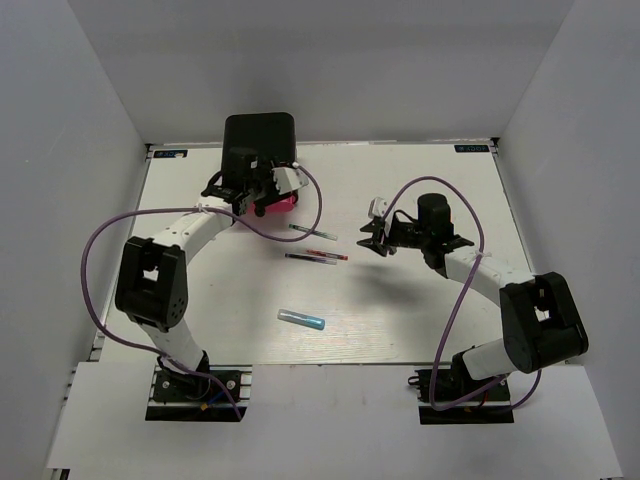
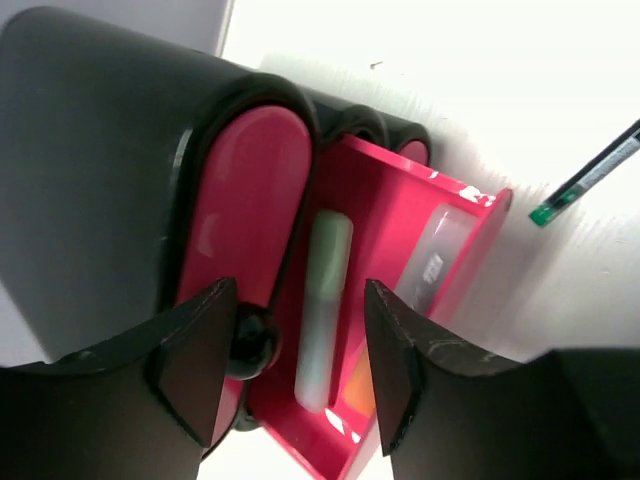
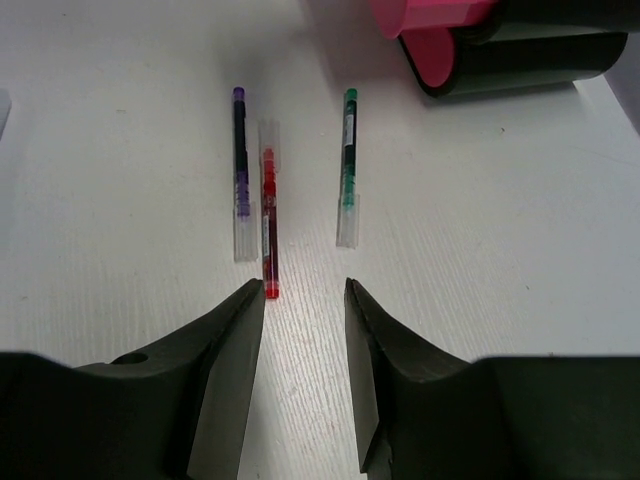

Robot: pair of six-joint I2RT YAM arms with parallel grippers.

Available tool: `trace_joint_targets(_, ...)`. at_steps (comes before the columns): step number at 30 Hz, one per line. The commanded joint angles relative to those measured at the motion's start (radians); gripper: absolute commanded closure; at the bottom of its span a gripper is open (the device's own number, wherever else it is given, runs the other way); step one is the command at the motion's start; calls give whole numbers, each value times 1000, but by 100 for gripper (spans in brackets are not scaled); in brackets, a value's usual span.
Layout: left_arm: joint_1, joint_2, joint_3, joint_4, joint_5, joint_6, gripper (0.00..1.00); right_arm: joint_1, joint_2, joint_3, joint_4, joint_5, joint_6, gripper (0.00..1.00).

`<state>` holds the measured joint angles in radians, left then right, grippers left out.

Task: Sort the stationery into containers
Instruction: Place the pen in the drawer, then pick up the pen from the center of the board.

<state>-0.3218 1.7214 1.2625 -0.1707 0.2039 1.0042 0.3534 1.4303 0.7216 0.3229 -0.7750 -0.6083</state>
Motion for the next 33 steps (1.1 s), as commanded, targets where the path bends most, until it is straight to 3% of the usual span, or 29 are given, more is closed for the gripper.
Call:
trace_joint_targets(1,-5,-84,1,31,-8,4,36,-7,-28,2,-42,-78,-74,56)
trace_joint_targets(4,-16,-123,2,52,-27,4,33,-5,-33,12,-103,-188,-158,52)
trace_joint_targets(6,-16,-172,2,53,-38,-6,29,-2,-24,54,-273,-239,-314,40)
trace_joint_targets(7,-16,-193,2,53,-38,-25,16,7,-15,68,-318,-285,-352,32)
trace_joint_targets(8,-25,-216,2,53,-38,-97,8,10,8,100,-499,-338,-436,15)
trace_joint_targets(9,-25,-241,2,53,-38,-140,8,10,21,134,-562,-386,-540,10)
trace_joint_targets(12,-25,-333,-47,43,-26,-324,7,38,87,208,-821,-422,-736,10)
trace_joint_targets(13,-25,-357,-63,33,-26,-385,7,73,103,219,-876,-420,-751,10)
trace_joint_targets(14,-25,-405,-81,33,-44,-533,0,85,117,254,-904,-403,-784,10)
trace_joint_targets(17,-16,-488,-188,42,-67,-746,0,162,166,304,-1015,-403,-826,10)
trace_joint_targets(18,-16,-549,-262,42,-67,-853,0,214,176,305,-992,-399,-797,10)
trace_joint_targets(21,-16,-643,-413,79,-113,-1092,0,293,171,289,-826,-339,-624,29)
trace_joint_targets(22,-5,-704,-448,92,-144,-1151,0,333,167,257,-706,-286,-434,41)
trace_joint_targets(25,-5,-795,-573,92,-256,-1414,0,409,174,233,-488,-139,-198,58)
trace_joint_targets(28,-5,-900,-679,92,-332,-1608,0,482,199,231,-359,-7,-76,60)
trace_joint_targets(29,-5,-924,-730,92,-343,-1657,0,495,203,219,-340,29,12,57)
trace_joint_targets(33,-5,-997,-808,50,-394,-1825,0,553,225,202,-280,163,78,48)
